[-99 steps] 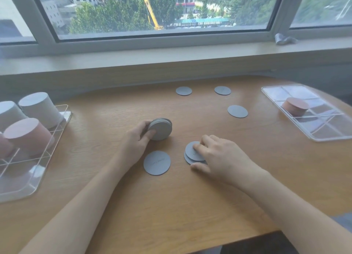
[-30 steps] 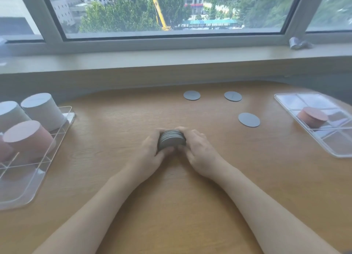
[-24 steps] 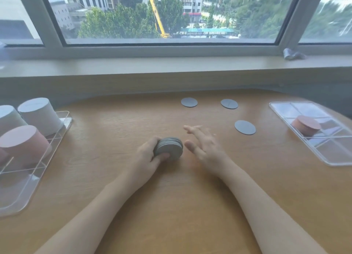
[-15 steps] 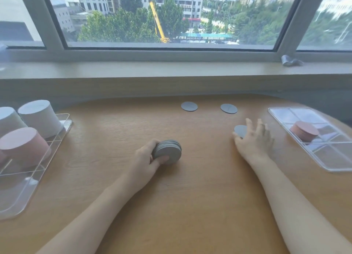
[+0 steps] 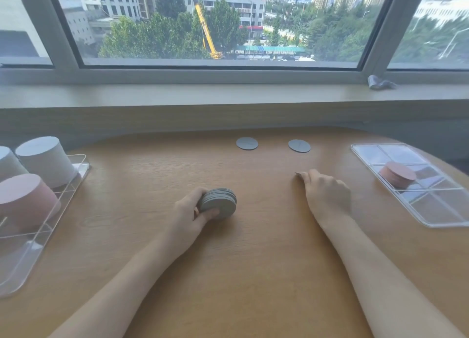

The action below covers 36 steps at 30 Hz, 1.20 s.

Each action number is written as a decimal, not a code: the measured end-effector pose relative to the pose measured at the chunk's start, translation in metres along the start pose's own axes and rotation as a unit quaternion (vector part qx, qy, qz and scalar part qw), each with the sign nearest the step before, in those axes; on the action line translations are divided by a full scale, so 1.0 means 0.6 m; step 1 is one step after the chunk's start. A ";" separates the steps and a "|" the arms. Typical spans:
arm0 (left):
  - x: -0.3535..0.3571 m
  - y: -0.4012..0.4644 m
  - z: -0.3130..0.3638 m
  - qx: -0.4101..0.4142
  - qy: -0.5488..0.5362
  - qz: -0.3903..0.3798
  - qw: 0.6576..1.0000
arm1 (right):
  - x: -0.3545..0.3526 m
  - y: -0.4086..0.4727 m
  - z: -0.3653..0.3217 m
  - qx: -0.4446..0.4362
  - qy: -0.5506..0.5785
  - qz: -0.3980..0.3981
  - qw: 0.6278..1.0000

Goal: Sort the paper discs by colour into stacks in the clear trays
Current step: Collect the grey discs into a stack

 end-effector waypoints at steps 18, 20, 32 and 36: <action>-0.003 0.005 -0.011 -0.020 0.019 0.025 0.999 | 0.019 0.000 -0.175 -0.215 0.362 -0.082 0.903; -0.008 0.005 -0.012 -0.033 0.012 0.045 0.998 | 0.052 0.063 -0.120 -0.143 0.221 -0.021 0.964; -0.013 0.002 -0.012 -0.064 -0.005 0.054 0.996 | 0.132 0.230 -0.017 -0.006 0.035 -0.146 0.989; -0.011 0.002 -0.016 -0.071 -0.009 0.052 0.996 | 0.103 0.238 -0.055 -0.037 0.015 -0.096 0.995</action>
Point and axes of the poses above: each hand's wrist, its own y-axis towards the middle knuckle, its own x-axis out of the palm, z = x × y, the point moved 4 cm from there along y, towards the middle knuckle, and after that the axes turned 4 degrees about -y, right-handed, at the moved point
